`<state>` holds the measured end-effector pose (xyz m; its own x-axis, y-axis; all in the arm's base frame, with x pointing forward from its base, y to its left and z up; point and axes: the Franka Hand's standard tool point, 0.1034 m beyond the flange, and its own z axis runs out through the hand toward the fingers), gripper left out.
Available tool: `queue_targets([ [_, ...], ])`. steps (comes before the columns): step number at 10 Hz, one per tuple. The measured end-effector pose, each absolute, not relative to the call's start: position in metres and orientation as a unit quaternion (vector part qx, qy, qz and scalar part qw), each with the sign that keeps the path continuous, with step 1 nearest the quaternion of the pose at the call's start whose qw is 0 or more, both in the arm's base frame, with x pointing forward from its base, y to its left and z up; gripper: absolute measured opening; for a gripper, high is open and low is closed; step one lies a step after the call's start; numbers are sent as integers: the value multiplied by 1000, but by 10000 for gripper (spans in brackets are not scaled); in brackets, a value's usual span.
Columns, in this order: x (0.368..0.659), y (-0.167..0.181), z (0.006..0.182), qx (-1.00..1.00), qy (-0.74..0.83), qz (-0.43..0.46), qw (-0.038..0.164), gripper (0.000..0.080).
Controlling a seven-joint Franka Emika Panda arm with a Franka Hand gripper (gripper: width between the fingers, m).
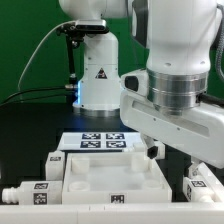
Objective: Assemble square table
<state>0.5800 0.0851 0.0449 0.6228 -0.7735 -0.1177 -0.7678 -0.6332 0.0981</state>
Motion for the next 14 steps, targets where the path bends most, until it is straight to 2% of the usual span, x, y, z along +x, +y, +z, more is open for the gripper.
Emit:
queue_targets([
  [3, 573, 98, 34, 892, -444, -74, 24, 649],
  [8, 575, 100, 32, 896, -440, -55, 16, 649],
  [12, 551, 90, 30, 905, -425, -32, 3, 649],
  [14, 547, 87, 32, 905, -424, -35, 5, 649],
])
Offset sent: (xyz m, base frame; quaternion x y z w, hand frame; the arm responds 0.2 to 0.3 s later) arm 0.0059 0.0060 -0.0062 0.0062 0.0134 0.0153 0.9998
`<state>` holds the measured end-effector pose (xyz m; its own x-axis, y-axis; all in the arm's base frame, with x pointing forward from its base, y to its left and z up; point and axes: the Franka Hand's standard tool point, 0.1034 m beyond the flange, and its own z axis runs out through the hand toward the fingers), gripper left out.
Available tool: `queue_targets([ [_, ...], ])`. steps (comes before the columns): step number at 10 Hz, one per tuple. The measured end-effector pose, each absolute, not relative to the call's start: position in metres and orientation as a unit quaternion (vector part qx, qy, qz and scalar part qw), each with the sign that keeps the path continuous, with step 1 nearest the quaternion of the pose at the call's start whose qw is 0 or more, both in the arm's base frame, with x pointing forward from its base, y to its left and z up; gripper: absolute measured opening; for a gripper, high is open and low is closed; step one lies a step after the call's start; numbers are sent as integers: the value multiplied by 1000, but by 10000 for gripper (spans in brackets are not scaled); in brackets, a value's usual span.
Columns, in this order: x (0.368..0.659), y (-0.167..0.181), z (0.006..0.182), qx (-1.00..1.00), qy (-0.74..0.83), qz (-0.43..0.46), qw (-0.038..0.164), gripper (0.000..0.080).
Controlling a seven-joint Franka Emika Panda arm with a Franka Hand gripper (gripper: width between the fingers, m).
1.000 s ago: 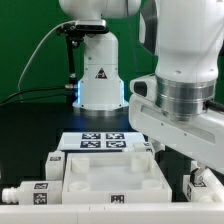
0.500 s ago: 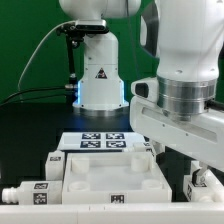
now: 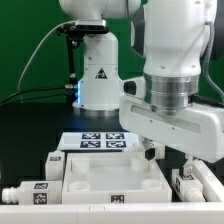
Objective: Assemble square table
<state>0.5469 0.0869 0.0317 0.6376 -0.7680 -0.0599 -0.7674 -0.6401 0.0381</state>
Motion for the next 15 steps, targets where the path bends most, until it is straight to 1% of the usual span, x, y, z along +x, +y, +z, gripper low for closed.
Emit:
queue_targets([
  [2, 546, 87, 30, 906, -422, -36, 5, 649],
  [3, 550, 87, 33, 905, -423, -36, 4, 649],
  [4, 565, 86, 41, 904, -426, -32, -2, 649],
  [5, 573, 85, 42, 904, -427, -27, -5, 649],
  [9, 571, 88, 36, 904, -427, -27, -3, 649],
  [10, 568, 93, 30, 904, -427, -23, -3, 649],
  [13, 568, 93, 29, 902, -432, 0, -16, 649],
  [14, 564, 93, 30, 902, -431, 6, -18, 649],
  [15, 555, 94, 30, 903, -428, 10, -19, 649],
])
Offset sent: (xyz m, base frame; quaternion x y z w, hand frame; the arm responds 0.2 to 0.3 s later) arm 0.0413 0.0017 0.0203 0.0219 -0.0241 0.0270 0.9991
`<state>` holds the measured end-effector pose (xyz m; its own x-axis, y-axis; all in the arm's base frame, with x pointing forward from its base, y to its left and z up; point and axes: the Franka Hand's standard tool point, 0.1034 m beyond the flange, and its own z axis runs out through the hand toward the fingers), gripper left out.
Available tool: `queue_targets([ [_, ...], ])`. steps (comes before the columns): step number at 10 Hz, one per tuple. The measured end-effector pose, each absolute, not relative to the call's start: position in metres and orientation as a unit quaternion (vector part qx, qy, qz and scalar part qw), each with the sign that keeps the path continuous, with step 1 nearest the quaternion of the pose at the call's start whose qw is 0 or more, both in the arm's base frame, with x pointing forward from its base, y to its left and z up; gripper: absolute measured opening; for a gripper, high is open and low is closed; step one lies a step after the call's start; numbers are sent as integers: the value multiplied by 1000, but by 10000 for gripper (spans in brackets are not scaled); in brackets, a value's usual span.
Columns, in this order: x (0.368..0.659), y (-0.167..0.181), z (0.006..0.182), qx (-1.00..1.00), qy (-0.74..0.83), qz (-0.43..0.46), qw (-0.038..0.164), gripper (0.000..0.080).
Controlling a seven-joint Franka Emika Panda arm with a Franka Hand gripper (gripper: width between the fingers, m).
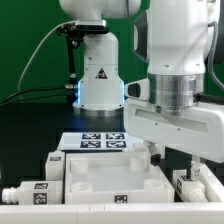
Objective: Assemble square table
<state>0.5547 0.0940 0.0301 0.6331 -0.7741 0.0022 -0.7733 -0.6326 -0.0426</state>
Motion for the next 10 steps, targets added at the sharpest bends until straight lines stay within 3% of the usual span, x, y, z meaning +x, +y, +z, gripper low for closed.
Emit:
queue_targets([
  [4, 517, 89, 31, -902, 431, 6, 13, 649],
  [8, 562, 87, 39, -907, 420, -4, 19, 649],
  [10, 575, 91, 30, -909, 417, -8, 19, 649],
])
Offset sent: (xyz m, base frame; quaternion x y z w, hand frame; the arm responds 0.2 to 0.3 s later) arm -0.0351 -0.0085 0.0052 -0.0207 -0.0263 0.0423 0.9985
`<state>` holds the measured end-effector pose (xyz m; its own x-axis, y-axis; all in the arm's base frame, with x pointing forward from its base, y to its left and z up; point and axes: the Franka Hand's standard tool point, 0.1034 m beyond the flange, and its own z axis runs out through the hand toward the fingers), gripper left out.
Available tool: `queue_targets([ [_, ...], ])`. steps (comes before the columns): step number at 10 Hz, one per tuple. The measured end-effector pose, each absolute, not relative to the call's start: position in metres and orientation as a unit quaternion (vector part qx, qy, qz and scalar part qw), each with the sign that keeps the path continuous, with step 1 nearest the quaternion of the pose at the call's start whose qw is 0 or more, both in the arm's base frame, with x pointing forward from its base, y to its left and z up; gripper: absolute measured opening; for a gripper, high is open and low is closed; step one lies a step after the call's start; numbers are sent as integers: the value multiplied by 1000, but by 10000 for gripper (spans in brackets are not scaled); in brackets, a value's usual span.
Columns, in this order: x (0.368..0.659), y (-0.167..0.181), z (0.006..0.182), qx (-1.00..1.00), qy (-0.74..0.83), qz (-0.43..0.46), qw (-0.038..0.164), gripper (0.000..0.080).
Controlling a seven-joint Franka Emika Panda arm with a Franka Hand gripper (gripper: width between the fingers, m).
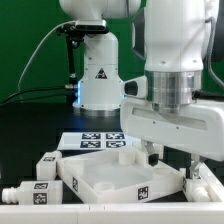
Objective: Assemble square table
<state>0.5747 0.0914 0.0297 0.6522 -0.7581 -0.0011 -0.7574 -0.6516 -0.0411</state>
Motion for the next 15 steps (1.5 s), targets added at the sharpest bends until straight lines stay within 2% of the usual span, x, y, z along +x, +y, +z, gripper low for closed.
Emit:
queue_targets([
  [3, 592, 98, 31, -910, 413, -11, 22, 649],
  [6, 592, 101, 31, -914, 404, -12, 22, 649],
  [8, 594, 101, 38, -916, 400, -14, 25, 649],
  [10, 593, 117, 43, -908, 419, -13, 29, 649],
  [14, 589, 129, 40, -898, 439, -11, 27, 649],
  [15, 586, 126, 39, -883, 468, -9, 33, 649],
])
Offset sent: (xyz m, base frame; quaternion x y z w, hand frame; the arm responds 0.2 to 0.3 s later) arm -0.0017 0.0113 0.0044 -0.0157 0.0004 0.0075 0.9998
